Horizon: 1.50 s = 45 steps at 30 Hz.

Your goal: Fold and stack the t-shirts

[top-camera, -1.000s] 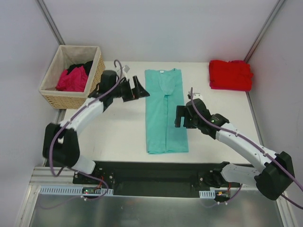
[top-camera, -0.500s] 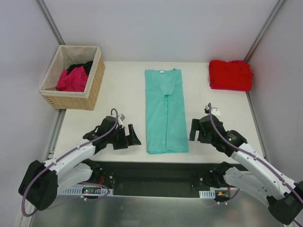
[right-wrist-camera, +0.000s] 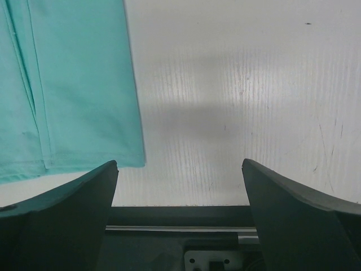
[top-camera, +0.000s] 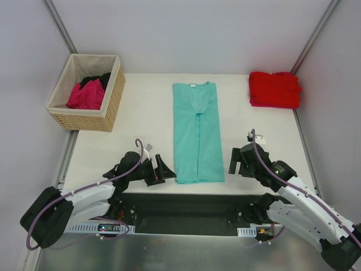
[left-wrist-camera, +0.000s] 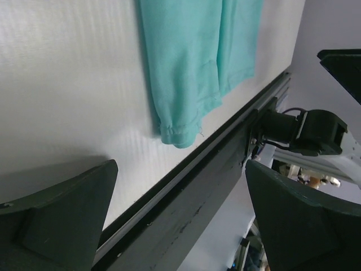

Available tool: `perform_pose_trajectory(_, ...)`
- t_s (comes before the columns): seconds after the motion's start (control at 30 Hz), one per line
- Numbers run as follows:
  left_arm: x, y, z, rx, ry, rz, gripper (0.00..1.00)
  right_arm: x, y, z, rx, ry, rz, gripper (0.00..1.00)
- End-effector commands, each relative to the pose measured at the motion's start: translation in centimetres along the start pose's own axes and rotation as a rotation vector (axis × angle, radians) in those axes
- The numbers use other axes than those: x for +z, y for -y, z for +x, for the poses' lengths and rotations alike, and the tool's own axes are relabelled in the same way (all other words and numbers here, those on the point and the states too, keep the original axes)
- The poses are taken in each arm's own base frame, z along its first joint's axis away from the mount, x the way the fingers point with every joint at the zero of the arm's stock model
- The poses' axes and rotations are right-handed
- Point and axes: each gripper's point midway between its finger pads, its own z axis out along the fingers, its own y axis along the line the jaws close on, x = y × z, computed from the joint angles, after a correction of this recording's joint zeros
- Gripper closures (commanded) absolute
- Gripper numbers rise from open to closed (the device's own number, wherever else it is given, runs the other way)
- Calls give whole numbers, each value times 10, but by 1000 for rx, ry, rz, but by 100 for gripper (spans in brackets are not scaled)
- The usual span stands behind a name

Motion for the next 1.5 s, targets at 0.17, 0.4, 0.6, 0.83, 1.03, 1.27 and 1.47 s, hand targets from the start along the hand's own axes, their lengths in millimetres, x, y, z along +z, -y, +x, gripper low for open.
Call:
perform_pose_trajectory(0.17,29,19,20,2,-96,88,1,-4,4,8,26,-15,0,3)
perform_pose_trajectory(0.4,41,6,29,-30,-117,62,4,-5,8,11,39,-8,5,3)
perform_pose_trajectory(0.6,43,-7,33,-63,-121,28,15,-4,8,12,47,-11,1,3)
perform_pose_trajectory(0.83,42,-26,36,-84,-107,-48,35,-3,5,12,48,-17,-6,3)
perform_pose_trajectory(1.03,39,-34,35,-88,-95,-88,62,-3,3,10,53,-11,-15,4)
perform_pose_trajectory(1.27,42,-33,31,-77,-89,-98,62,-5,2,9,57,-7,-26,3)
perform_pose_trajectory(1.47,52,-28,24,-57,-86,-100,61,-10,3,7,53,4,-30,3)
